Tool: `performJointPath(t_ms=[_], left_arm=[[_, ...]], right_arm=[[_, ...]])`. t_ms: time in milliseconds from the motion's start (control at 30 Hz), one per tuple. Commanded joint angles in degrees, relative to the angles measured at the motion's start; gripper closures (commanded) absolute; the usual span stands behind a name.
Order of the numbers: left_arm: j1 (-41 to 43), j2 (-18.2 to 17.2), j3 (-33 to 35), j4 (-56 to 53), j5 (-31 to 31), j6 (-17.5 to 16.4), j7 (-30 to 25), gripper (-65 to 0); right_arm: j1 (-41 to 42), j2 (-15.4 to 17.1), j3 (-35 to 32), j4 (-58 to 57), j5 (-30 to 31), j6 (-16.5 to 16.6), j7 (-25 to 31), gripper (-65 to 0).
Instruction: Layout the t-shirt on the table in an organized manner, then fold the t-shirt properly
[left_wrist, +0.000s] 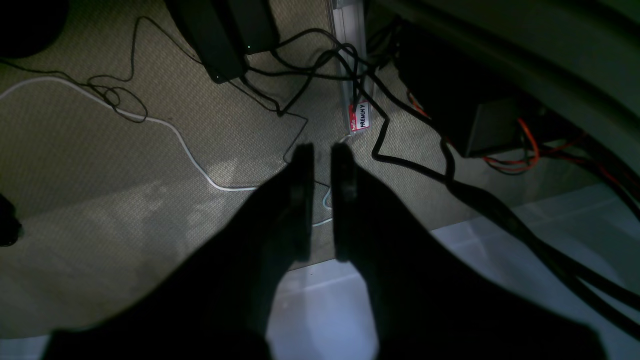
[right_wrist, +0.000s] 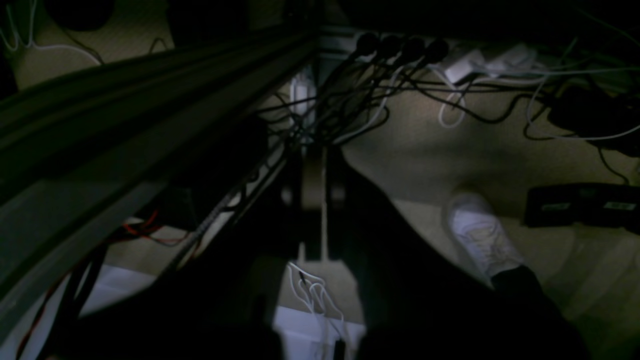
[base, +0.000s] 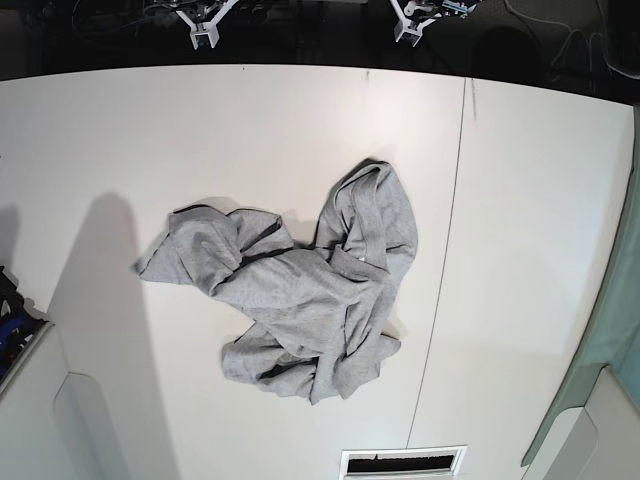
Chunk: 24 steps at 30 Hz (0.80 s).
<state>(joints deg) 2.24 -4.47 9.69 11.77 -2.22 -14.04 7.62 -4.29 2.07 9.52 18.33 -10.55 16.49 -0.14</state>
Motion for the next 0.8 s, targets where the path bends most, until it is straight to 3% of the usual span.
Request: performJointPath(t_ms=[0,767], left_arm=[[0.15,-0.15,0.04,0.24,-0.11,-0.52,-0.13,-6.3],[0.52,-0.17,0.04,0.28,-0.11,-0.55,-0.13,-6.3]], right_arm=[[-0.17,0.31,0.15,0.44,0.04,0.44,0.59,-0.4],[-0.20,0.31,0.15,0.90,0.07,0.44,0.57,-0.4]])
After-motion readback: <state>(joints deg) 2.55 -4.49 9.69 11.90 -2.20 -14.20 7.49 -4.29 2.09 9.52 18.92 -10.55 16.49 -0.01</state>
